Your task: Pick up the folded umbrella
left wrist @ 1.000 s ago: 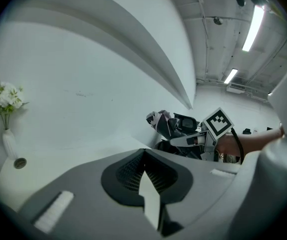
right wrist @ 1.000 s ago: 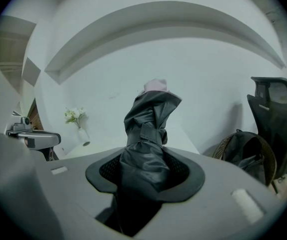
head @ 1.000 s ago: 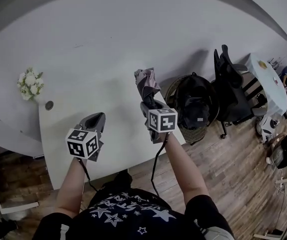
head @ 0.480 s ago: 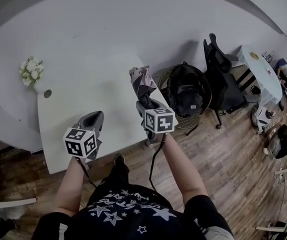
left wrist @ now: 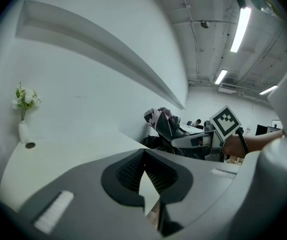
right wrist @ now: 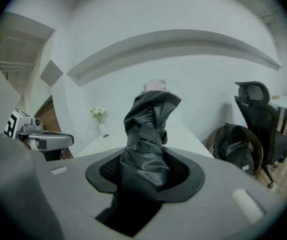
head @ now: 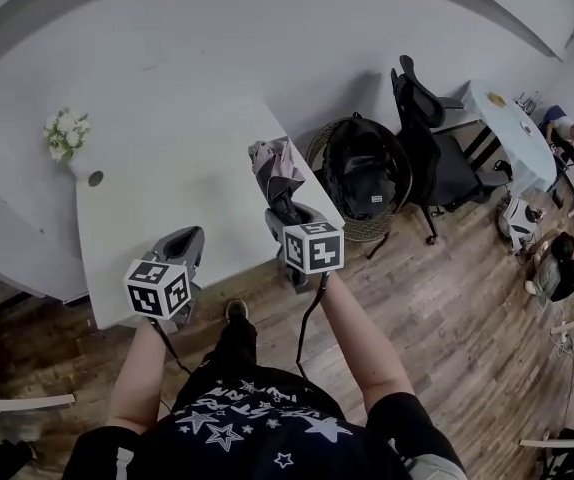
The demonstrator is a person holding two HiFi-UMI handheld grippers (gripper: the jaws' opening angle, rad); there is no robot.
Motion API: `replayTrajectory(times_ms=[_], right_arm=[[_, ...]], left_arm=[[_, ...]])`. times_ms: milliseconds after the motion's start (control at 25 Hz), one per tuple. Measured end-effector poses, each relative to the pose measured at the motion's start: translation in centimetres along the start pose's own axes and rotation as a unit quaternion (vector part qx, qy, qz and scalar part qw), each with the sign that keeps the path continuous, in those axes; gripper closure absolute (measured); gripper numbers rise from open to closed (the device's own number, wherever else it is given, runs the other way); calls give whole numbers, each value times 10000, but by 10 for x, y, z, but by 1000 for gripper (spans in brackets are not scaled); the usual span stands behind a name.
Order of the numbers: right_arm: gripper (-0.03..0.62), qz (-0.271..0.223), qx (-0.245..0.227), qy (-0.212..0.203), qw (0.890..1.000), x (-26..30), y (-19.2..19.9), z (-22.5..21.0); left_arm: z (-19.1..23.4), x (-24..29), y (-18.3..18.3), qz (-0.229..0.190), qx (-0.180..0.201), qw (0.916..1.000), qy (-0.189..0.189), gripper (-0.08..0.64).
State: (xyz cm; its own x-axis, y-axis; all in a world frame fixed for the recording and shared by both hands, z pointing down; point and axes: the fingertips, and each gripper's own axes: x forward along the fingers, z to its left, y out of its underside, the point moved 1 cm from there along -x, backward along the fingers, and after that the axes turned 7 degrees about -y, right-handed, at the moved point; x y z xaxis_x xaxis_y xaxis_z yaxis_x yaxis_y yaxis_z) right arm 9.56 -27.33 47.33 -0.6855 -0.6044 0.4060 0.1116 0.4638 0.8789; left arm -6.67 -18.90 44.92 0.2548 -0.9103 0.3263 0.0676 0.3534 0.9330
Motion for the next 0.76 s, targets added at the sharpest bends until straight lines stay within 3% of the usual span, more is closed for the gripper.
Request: replayTrajectory(times_ms=[400, 760], right_arm=[[387, -54, -20, 31, 10000, -39, 18, 22], [387, -3, -37, 29, 10000, -43, 29, 37]], left_arm=[[-25, -37, 16, -24, 18, 9999, 113, 557], [-12, -60, 25, -33, -34, 10000, 1, 557]])
